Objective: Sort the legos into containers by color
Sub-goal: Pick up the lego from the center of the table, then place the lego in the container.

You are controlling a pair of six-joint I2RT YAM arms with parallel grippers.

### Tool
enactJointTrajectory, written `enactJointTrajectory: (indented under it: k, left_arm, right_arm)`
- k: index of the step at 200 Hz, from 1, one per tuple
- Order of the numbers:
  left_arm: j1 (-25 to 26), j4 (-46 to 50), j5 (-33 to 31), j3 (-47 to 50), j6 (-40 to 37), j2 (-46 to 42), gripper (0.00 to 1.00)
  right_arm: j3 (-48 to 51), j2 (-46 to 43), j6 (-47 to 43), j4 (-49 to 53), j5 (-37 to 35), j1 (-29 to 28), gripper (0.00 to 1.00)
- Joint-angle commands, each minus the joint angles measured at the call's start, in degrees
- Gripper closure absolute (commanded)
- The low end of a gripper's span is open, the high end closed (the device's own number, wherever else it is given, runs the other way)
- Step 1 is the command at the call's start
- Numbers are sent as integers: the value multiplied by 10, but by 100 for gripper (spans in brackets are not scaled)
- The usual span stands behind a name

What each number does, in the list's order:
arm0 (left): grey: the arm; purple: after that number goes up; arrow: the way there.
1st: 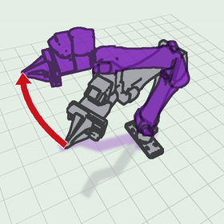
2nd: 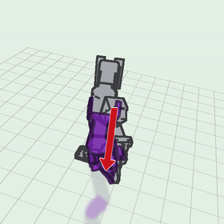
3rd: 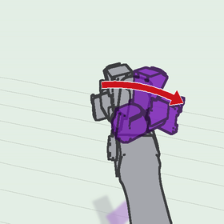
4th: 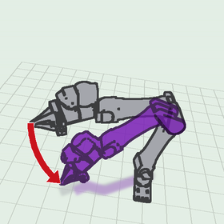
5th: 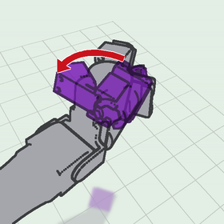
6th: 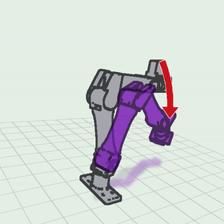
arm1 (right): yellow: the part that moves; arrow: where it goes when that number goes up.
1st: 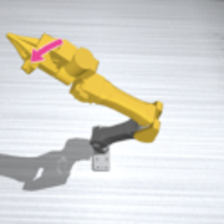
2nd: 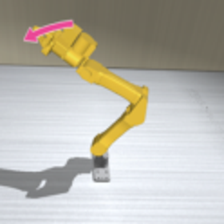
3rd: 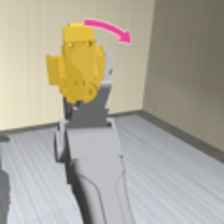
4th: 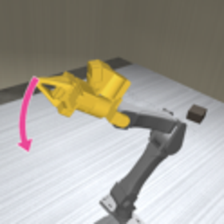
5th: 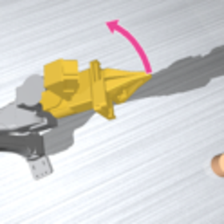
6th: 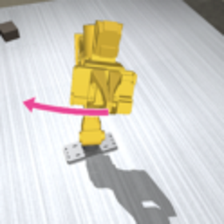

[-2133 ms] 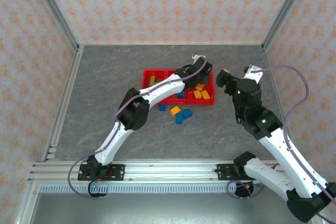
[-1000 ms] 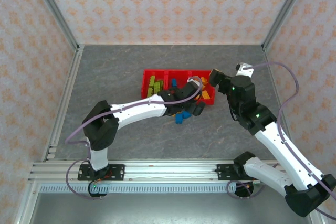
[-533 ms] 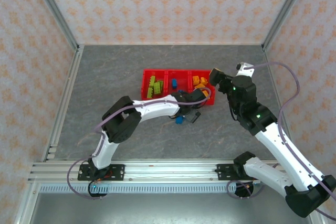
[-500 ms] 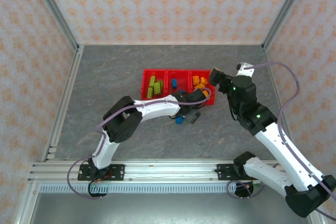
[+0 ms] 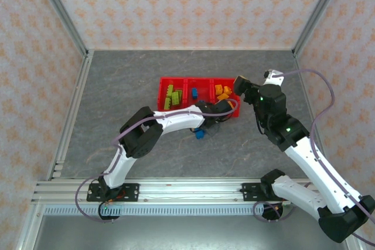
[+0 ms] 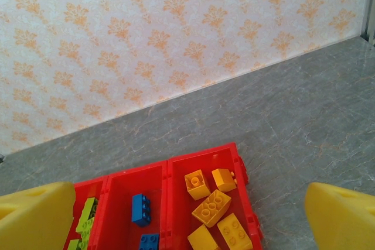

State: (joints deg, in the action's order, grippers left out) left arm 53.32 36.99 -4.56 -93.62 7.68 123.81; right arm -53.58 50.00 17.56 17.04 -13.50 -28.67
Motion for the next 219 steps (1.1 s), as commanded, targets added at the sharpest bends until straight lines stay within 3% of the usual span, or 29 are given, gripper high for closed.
enactJointTrajectory:
  k: [1, 60, 93, 115, 219]
  left_arm:
    - [3, 35, -29, -4, 13, 6, 71]
    - [-23, -28, -31, 29, 53, -108, 78]
    - [-82, -88, -69, 49, 129, -174, 81]
    - [-128, -128, -61, 58, 188, -186, 81]
    - [-148, -206, -20, -50, 250, -28, 81]
  right_arm:
    - [-6, -2, -1, -13, -10, 2, 0]
    - [-4, -7, -3, -10, -15, 2, 0]
    - [1, -8, -4, -11, -15, 2, 0]
    - [3, -8, -5, -14, -14, 2, 0]
    - [14, -21, -24, -5, -37, 2, 0]
